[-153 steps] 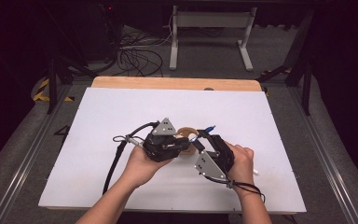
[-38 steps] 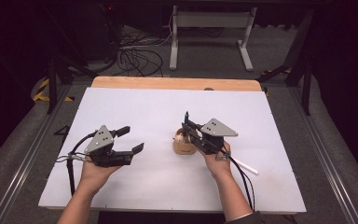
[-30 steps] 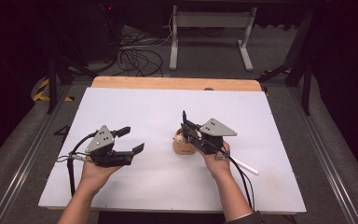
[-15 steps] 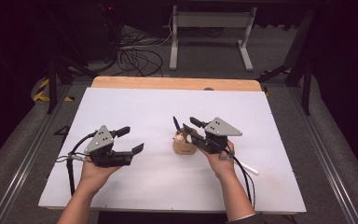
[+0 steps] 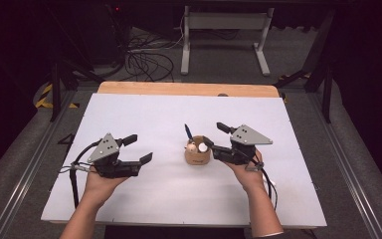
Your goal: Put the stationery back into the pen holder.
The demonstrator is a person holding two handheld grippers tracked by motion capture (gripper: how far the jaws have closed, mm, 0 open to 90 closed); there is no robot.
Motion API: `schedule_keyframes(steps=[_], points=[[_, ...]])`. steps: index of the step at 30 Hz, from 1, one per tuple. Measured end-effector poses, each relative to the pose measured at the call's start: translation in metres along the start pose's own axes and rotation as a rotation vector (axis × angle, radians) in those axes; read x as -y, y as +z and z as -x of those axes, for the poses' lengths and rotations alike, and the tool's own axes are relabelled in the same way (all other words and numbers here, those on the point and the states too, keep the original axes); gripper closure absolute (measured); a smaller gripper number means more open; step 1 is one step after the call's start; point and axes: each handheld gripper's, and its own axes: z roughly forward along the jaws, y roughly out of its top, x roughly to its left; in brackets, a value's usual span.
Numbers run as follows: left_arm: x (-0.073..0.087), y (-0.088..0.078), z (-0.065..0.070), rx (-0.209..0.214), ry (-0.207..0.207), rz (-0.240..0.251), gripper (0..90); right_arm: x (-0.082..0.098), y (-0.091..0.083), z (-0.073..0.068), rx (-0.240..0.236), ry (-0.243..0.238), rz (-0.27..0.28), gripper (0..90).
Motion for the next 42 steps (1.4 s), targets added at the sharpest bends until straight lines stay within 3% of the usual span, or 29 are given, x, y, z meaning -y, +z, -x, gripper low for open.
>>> schedule_keyframes(steps=[8, 25, 34, 42], points=[[0.0, -0.002, -0.001, -0.007, 0.015, -0.002, 19.3, 0.001, -0.014, 0.005, 0.005, 0.0, -0.02, 20.2], [-0.001, -0.006, -0.001, -0.002, 0.041, -0.001, 19.1, 0.002, -0.047, 0.02, 0.007, -0.008, -0.061, 5.6], [-0.001, -0.008, -0.003, 0.0, 0.044, -0.007, 18.7, 0.005, -0.065, 0.036, -0.006, 0.032, -0.078, 4.1], [-0.002, -0.01, -0.003, 0.0, 0.042, 0.001, 18.7, 0.009, -0.075, 0.044, -0.001, -0.014, -0.117, 11.8]])
